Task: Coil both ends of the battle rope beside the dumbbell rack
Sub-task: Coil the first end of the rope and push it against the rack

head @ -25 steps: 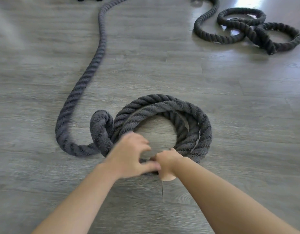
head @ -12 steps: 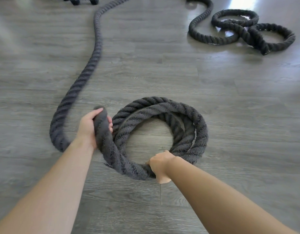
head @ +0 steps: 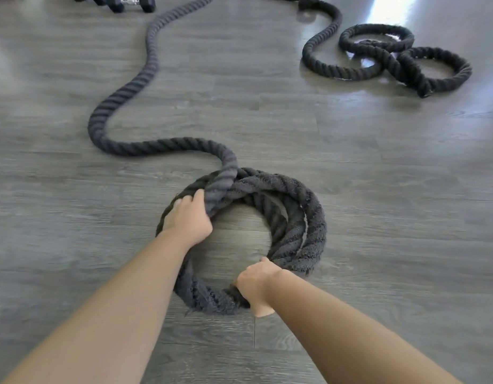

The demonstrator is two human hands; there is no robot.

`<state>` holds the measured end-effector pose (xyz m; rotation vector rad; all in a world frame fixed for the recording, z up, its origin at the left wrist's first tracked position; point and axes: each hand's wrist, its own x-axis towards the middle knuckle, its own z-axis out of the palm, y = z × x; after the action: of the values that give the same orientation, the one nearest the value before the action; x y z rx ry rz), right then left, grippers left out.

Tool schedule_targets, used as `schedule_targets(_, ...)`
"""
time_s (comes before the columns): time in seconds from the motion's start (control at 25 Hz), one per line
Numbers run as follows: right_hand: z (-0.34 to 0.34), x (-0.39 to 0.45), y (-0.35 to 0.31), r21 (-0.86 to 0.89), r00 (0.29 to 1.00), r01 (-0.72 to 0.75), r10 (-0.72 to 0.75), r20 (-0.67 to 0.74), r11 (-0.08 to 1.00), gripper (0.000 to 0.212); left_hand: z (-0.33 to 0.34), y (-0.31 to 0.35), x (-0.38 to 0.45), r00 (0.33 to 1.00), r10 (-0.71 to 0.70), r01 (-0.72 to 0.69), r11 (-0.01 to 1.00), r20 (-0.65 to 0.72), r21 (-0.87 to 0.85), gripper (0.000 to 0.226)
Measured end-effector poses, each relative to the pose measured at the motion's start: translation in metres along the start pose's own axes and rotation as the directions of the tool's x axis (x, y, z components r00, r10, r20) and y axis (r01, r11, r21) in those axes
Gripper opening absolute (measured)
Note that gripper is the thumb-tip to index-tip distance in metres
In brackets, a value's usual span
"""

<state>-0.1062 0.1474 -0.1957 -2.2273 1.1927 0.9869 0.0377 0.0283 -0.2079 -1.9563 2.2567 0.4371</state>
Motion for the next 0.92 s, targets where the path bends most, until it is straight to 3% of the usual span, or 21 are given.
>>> schedule_targets(0.08,0.003,0.002,0.002,-0.014,1.000,0.026,-0.026,-0.004,1.000,0.009,0.015,-0.011,-0.015,0.991,0.112,-0.090,0.961,-0.069,0.261,0.079)
schedule_targets(0.12,0.004,0.003,0.002,-0.023,0.999,0.038,-0.038,0.000,0.999,0.019,0.019,-0.014,-0.022,0.963,0.258,-0.219,0.918,-0.077,0.330,0.079)
schedule_targets(0.2,0.006,0.004,0.003,-0.046,0.998,0.058,-0.058,0.007,0.997,0.028,0.021,-0.021,-0.031,0.832,0.548,-0.548,0.781,0.093,0.301,0.060)
schedule_targets(0.24,0.006,0.003,0.005,-0.061,0.998,0.067,-0.067,0.006,0.996,0.026,0.018,-0.027,-0.035,0.775,0.579,-0.631,0.727,0.253,0.270,0.070)
schedule_targets(0.32,0.008,0.006,0.009,-0.068,0.998,0.064,-0.062,0.031,0.996,0.024,0.011,-0.039,-0.047,0.685,0.498,-0.708,0.627,0.531,0.325,0.105)
schedule_targets(0.4,0.007,0.012,0.011,-0.045,0.996,0.045,-0.041,0.080,0.998,0.031,0.011,-0.051,-0.059,0.637,0.438,-0.742,0.571,0.635,0.350,0.116)
schedule_targets(0.56,-0.001,0.016,0.017,-0.031,0.984,0.005,0.000,0.176,1.000,0.053,0.019,-0.054,-0.080,0.557,0.453,-0.787,0.556,0.696,0.268,0.131)
schedule_targets(0.64,-0.008,0.016,0.017,-0.044,0.979,-0.019,0.028,0.204,0.999,0.062,0.029,-0.056,-0.094,0.565,0.497,-0.795,0.541,0.659,0.274,0.126)
schedule_targets(0.68,-0.013,0.016,0.017,-0.051,0.976,-0.026,0.036,0.213,0.998,0.066,0.034,-0.056,-0.100,0.589,0.529,-0.788,0.544,0.610,0.288,0.113)
schedule_targets(0.76,-0.023,0.017,0.017,-0.072,0.968,-0.038,0.054,0.244,0.997,0.073,0.043,-0.058,-0.106,0.649,0.567,-0.749,0.593,0.507,0.297,0.082)
schedule_targets(0.92,-0.037,0.010,0.025,-0.120,0.940,-0.086,0.120,0.319,0.989,0.067,0.049,-0.039,-0.115,0.742,0.506,-0.645,0.717,0.440,0.263,0.062)
